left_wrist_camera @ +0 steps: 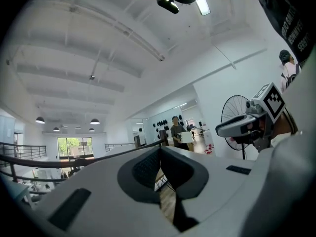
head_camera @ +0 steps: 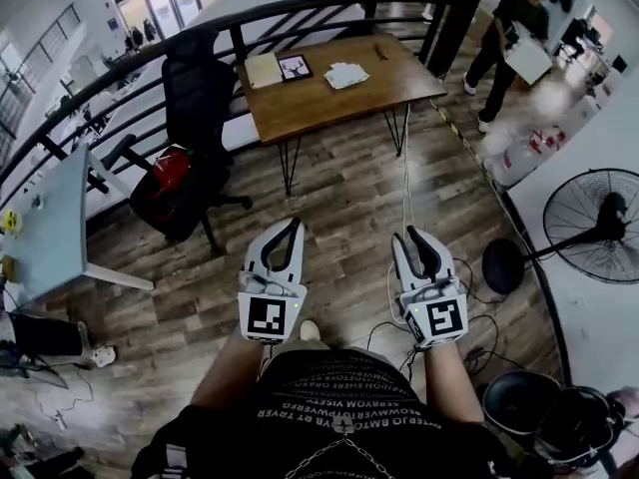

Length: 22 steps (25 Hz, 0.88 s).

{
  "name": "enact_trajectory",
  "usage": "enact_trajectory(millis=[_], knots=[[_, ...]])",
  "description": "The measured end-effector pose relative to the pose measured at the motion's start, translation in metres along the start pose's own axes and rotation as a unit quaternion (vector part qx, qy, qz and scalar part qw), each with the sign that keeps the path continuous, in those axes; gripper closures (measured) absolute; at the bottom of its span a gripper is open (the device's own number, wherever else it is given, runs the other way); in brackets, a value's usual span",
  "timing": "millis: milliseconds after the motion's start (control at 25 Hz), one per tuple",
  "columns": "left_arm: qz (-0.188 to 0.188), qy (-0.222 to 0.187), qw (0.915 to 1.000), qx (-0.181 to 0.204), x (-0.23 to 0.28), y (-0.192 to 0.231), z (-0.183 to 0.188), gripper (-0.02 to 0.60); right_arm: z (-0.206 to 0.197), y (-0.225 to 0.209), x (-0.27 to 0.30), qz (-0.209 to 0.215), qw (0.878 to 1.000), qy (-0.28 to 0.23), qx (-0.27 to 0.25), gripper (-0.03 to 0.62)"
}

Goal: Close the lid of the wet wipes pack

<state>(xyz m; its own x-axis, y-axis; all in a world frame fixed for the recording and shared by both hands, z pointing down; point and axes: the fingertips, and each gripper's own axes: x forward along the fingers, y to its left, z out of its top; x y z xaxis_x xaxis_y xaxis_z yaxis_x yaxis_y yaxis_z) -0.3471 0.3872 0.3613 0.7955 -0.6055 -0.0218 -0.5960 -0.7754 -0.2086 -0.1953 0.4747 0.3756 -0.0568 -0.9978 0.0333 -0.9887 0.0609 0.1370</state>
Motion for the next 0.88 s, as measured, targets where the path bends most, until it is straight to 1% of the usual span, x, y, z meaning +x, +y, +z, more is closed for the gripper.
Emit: enact_trajectory(millis=[80, 160, 280, 400, 600, 720, 880], knots=[[-0.007, -0.001, 1.0000, -0.005, 0.004, 0.010, 0.000, 0.554, 0.000, 0.003, 0.009, -0.001, 1.000, 0.005, -0.001, 0.456], [-0.010, -0.001, 0.9999, -0.009, 0.008, 0.021, -0.001, 0.554, 0.002, 0.005, 0.017, -0.006, 1.000, 0.003, 0.002, 0.431], [-0.018, -0.003, 0.9997, -0.017, 0.016, 0.032, -0.007, 0.554, -0.002, 0.007, 0.027, -0.012, 1.000, 0.008, 0.004, 0.414], [-0.025, 0.002, 0.9994, -0.025, 0.026, 0.034, -0.016, 0.554, -0.008, 0.002, 0.035, -0.017, 1.000, 0.019, 0.004, 0.408], [-0.038, 0.013, 0.9984, -0.040, 0.044, 0.027, -0.027, 0.554, -0.016, -0.016, 0.036, -0.028, 0.999, 0.033, 0.010, 0.402], [-0.034, 0.017, 0.9981, -0.048, 0.058, 0.030, -0.031, 0.554, -0.021, -0.029, 0.040, -0.030, 0.999, 0.032, 0.016, 0.402], [-0.024, 0.023, 0.9987, -0.040, 0.086, 0.033, -0.030, 0.554, -0.031, -0.051, 0.056, -0.022, 0.999, 0.038, 0.024, 0.402]])
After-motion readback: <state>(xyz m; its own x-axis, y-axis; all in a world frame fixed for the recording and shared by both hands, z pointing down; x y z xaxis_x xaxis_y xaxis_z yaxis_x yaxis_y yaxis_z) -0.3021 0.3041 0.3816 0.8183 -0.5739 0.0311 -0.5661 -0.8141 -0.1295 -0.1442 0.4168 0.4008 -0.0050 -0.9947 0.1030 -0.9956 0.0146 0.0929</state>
